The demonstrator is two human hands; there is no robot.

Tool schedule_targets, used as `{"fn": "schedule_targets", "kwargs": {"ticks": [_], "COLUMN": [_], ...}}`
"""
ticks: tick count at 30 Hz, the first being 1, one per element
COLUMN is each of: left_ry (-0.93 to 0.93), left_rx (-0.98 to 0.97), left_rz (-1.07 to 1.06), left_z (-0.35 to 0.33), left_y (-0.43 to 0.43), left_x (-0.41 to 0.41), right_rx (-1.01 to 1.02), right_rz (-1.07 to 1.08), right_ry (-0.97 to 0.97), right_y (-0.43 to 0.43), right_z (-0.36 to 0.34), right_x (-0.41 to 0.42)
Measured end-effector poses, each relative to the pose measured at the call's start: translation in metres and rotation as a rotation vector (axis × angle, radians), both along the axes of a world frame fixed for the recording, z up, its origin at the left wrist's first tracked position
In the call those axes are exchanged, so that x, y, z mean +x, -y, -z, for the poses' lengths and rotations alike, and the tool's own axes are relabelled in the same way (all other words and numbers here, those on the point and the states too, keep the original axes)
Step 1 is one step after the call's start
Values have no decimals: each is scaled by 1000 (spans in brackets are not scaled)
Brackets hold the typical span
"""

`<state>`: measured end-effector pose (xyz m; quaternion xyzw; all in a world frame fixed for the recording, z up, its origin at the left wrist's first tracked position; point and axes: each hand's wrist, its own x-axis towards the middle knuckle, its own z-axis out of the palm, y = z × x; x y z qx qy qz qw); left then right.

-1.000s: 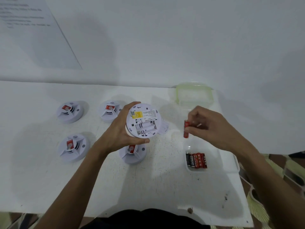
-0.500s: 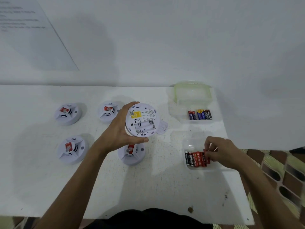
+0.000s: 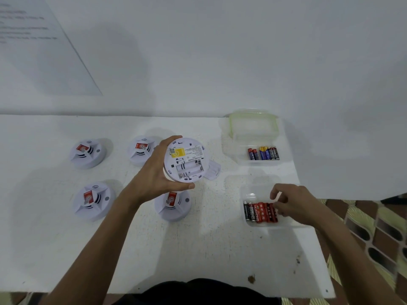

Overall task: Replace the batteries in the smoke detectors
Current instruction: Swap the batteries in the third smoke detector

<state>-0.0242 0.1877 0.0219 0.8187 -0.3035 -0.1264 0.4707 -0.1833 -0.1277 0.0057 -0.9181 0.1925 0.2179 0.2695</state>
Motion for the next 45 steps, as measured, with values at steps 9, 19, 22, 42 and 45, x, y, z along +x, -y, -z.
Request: {"fn": "schedule_targets", "kwargs": {"ticks": [9,19,22,42,45], "left_ry": [5,-3,-6,15,28], "left_rx": [-7,-15,-11,-34,-33], "left_rz": [-5,-10,-20,21,30], "left_z": [1,1,3,-5,-6], "left_y": [2,-1,-3,4,6], "left_x": [1,0,1,-4,-5], "right_rx": [-103,-395,-369,405,307], "right_rz": [39,-190,-186,-92,-260], "right_ry": [368,-3,29,976,1019], "right_y": [16,50,48,-83,-100], "right_z": [-36,12,10,-67,-62], "right_x": [62,140,140,73,71]}}
